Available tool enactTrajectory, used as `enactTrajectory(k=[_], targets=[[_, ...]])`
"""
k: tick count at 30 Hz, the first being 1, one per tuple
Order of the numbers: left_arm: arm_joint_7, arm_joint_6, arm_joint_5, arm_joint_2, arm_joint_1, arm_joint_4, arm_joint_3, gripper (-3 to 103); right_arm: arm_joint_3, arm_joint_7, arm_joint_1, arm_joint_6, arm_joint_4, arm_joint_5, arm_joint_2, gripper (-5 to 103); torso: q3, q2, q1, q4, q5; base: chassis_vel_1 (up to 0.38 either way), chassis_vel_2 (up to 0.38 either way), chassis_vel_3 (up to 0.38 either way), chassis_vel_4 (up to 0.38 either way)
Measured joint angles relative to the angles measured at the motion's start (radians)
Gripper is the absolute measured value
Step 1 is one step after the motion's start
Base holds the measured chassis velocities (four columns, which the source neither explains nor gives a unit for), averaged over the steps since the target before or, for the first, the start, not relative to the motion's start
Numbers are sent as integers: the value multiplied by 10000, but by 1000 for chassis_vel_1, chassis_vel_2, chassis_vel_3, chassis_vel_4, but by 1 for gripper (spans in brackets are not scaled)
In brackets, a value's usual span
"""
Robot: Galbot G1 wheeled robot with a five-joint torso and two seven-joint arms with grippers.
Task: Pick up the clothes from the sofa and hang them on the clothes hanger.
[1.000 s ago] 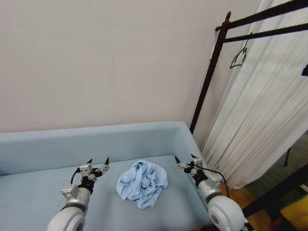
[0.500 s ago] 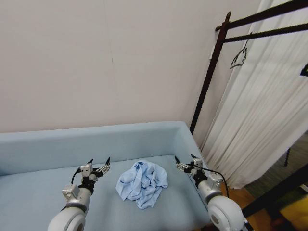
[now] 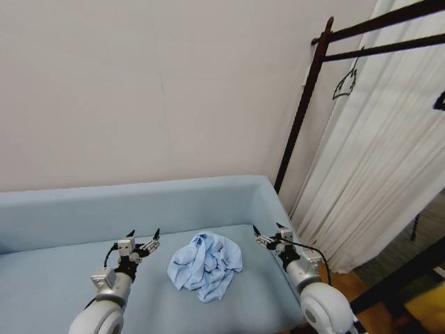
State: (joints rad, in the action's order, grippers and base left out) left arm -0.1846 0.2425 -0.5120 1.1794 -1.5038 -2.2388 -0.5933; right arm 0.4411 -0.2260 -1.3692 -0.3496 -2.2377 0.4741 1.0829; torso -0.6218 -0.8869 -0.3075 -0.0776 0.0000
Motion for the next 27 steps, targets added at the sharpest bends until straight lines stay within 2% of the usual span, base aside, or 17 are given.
enactTrajectory(k=[3, 4, 7, 8, 10, 11, 12, 13, 15, 16, 19, 20, 22, 24, 25, 27], targets=[[-354, 542, -743, -340, 674, 154, 467, 100, -51, -1, 2, 0, 60, 0, -28, 100, 0, 0, 1, -2, 2, 0, 0, 0, 0], [-354, 542, -743, -340, 674, 154, 467, 100, -51, -1, 2, 0, 60, 0, -28, 100, 0, 0, 1, -2, 2, 0, 0, 0, 0], [-1047, 1267, -2413, -1042, 1715, 717, 1184, 100, -56, -25, -40, 0, 135, 0, -110, 100, 0, 1, 0, -4, 2, 0, 0, 0, 0], [-1047, 1267, -2413, -1042, 1715, 717, 1184, 100, -56, -25, -40, 0, 135, 0, -110, 100, 0, 1, 0, -4, 2, 0, 0, 0, 0], [-1606, 1938, -4081, -1580, 2877, 1494, 1925, 100, -4, -60, -155, 0, 157, -1, -168, 100, -1, 1, 0, -3, -2, 0, 0, 0, 0], [-1716, 2139, -4613, -1720, 3449, 1863, 2260, 100, 29, -73, -205, 1, 156, -6, -177, 100, 0, 0, 0, -4, -1, 0, 0, 0, 0], [-1716, 2139, -4613, -1720, 3449, 1863, 2260, 100, 29, -73, -205, 1, 156, -6, -177, 100, 0, 0, 0, -4, -1, 0, 0, 0, 0], [-1828, 2268, -5111, -1793, 4084, 2279, 2639, 100, 69, -92, -269, 5, 157, -24, -178, 100, -1, 1, 0, -3, 0, 0, 0, 0, 0], [-1994, 2397, -5778, -1741, 5132, 3070, 3330, 100, 141, -114, -365, 26, 156, -90, -154, 100, -1, 1, -1, -4, 1, 0, 0, 0, 0], [-1994, 2397, -5778, -1741, 5132, 3070, 3330, 100, 141, -114, -365, 26, 156, -90, -154, 100, -1, 1, -1, -4, 1, 0, 0, 0, 0], [-2242, 2764, -6889, -1321, 6410, 4208, 4224, 100, 183, -145, -423, 52, 221, -146, -86, 100, -2, 2, -2, -4, 0, 0, 0, 0, 0], [-2242, 2764, -6889, -1321, 6410, 4208, 4224, 100, 183, -145, -423, 52, 221, -146, -86, 100, -2, 2, -2, -4, 0, 0, 0, 0, 0], [-2937, 3207, -7614, -988, 7044, 4744, 4639, 100, 186, -151, -426, 126, 325, -215, -40, 100, -2, 2, -2, -3, 1, 0, 0, 0, 0], [-3902, 3607, -8321, -657, 7612, 5274, 4985, 100, 170, -148, -397, 192, 446, -277, 11, 100, -1, 2, -1, -4, 1, 0, 0, 0, 0], [-3902, 3607, -8321, -657, 7612, 5274, 4985, 100, 170, -148, -397, 192, 446, -277, 11, 100, -1, 2, -1, -4, 1, 0, 0, 0, 0], [-4635, 3995, -8686, -388, 8167, 5918, 5311, 100, 144, -137, -337, 276, 603, -332, 69, 100, 0, 2, -2, -3, 3, 0, 0, 0, 0]])
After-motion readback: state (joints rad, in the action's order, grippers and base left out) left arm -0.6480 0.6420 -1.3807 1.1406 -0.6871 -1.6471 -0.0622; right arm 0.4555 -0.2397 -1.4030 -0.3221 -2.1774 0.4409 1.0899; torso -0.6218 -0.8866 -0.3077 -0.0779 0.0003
